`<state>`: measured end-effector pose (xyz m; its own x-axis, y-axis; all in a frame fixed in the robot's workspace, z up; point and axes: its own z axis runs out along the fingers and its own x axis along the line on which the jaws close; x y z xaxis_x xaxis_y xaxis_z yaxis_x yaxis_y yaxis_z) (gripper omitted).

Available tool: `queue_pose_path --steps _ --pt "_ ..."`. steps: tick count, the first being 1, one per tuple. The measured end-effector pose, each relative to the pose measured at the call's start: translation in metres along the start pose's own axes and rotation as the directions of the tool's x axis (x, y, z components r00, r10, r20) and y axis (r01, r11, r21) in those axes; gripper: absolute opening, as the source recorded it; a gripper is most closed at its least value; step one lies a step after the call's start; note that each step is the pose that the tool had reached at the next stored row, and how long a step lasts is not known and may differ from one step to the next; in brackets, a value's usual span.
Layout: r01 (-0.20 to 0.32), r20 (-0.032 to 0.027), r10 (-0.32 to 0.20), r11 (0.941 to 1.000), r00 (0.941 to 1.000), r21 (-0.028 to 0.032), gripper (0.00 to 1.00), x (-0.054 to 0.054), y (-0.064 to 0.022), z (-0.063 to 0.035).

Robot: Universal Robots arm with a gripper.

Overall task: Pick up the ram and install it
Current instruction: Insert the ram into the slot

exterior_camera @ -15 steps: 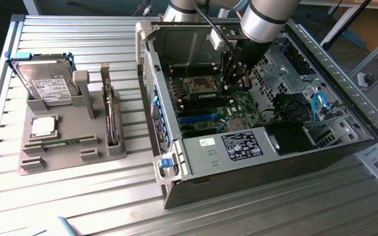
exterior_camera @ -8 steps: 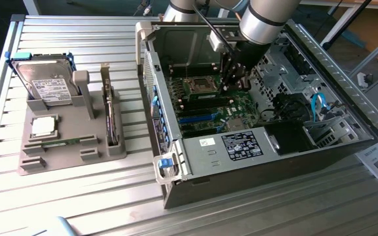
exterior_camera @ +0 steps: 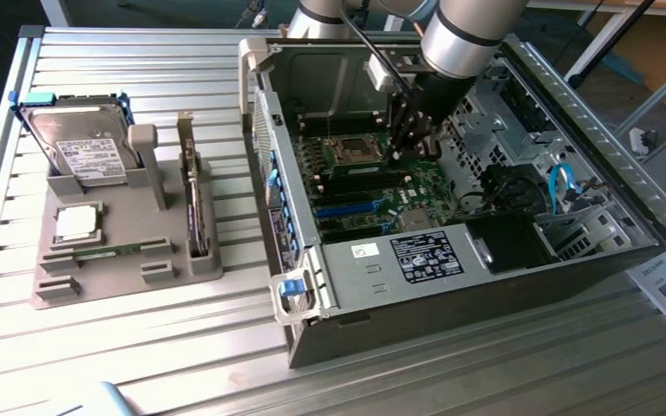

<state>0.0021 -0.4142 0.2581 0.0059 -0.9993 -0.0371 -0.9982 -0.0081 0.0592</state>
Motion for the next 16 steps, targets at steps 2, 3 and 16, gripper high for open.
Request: queue_pose_path --steps 2,3,16 --pt "0.0 0.0 0.0 1.0 1.0 0.0 0.12 -0.0007 0.001 0.0004" --pt "0.0 0.0001 0.0 1.0 1.0 0.0 0.12 -0.0009 0.0014 0.0006" --pt "0.0 0.0 0.0 1.0 1.0 0.0 0.12 -0.0008 0.0045 0.0078"
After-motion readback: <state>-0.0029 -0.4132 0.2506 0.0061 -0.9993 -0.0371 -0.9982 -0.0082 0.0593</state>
